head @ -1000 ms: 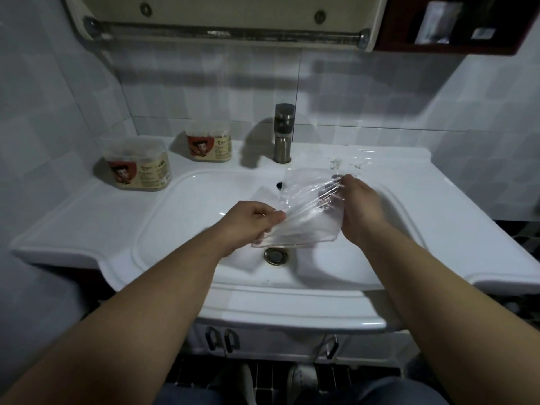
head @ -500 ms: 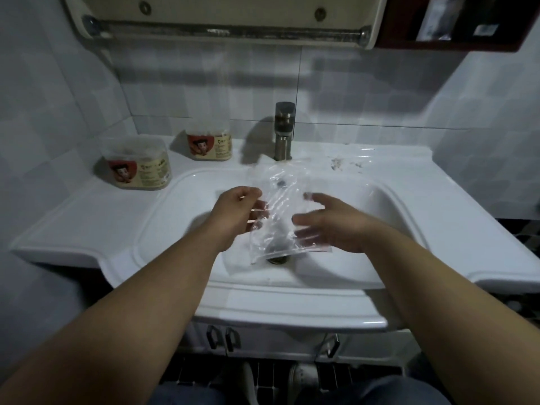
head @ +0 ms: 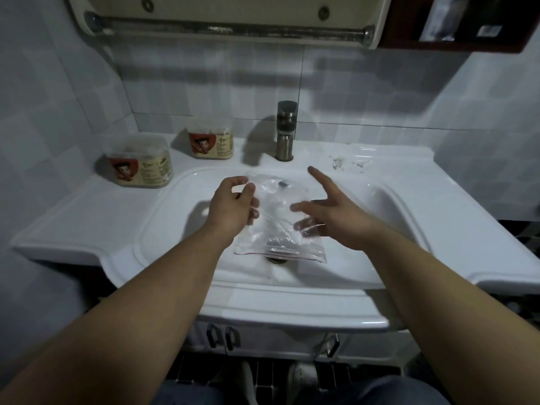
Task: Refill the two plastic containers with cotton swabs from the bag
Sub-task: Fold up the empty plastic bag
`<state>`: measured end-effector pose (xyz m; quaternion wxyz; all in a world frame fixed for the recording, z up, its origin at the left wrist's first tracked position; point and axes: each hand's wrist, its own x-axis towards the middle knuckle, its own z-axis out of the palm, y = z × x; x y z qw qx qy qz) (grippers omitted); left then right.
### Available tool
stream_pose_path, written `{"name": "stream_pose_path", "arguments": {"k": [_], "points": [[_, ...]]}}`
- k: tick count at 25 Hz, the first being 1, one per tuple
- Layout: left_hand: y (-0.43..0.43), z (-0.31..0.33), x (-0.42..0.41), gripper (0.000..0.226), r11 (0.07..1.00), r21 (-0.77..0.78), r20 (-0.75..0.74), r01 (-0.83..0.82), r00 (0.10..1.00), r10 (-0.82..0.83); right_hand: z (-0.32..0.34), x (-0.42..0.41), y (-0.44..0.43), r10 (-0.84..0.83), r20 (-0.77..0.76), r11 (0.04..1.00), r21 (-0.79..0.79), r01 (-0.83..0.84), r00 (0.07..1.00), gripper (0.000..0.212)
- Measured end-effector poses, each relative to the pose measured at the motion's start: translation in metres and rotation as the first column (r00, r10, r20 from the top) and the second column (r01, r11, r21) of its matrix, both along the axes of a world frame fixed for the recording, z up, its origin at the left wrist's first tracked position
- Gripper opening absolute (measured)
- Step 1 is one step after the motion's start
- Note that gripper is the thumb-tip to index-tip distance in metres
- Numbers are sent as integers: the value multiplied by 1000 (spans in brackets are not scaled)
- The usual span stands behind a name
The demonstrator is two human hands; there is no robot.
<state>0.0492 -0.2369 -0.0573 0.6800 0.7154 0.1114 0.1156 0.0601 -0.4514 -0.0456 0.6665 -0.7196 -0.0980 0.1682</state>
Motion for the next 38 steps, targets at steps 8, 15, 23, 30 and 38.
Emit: {"name": "stream_pose_path", "arguments": {"k": [8,15,23,30,38], "points": [[-2,4,-12,30,950,-4,9,311,950,-311,1,8,-8,-147,116,987,-46,153,982,64],[4,1,-6,81,932,-42,-19,361,932,-362,-4,10,-15,-51,130,980,-187,75,990,99],[6,-7,-8,48,892,307,-148,333,942,-301,-6,12,-17,4,296,846,-511,155,955,28],[4,2,-3,27,910,323,-154,260,963,-221,-1,12,-13,-156,224,940,-266,214,962,15],[-1,3,-8,3,958,-108,-93,265,957,-275,5,3,-13,3,-61,998,-66,-7,998,20]]}}
